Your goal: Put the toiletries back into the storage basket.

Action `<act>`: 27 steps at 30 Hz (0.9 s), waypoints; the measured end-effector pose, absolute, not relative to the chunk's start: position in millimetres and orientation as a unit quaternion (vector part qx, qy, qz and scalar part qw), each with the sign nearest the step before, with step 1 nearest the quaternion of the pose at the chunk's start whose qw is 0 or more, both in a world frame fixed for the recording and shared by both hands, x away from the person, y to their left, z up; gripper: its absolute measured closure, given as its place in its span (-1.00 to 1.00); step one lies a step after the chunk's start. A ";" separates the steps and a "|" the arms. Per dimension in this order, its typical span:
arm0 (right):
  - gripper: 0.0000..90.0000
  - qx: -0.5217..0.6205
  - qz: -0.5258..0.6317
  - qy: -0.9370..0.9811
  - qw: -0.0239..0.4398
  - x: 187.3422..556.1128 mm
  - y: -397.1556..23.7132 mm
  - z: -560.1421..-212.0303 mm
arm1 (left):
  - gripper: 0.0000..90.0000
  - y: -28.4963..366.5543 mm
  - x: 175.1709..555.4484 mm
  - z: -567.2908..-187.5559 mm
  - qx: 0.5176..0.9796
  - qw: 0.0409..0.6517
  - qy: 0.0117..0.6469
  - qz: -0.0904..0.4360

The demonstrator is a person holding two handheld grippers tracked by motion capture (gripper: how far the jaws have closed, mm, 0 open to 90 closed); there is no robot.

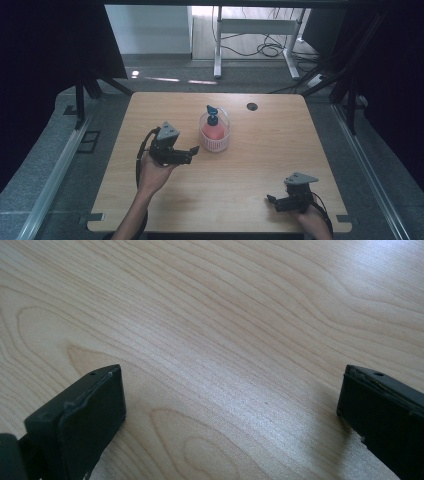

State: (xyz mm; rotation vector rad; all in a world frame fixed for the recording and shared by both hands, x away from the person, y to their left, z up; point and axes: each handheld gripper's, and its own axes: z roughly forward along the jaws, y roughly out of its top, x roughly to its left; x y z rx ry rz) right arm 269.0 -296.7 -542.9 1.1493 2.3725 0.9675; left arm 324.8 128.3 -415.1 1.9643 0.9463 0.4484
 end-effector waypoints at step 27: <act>-1.00 0.405 0.340 0.832 0.167 268.8 -296.3 -542.9 | -0.75 155.9 293.1 -433.1 0.790 0.433 0.398 0.174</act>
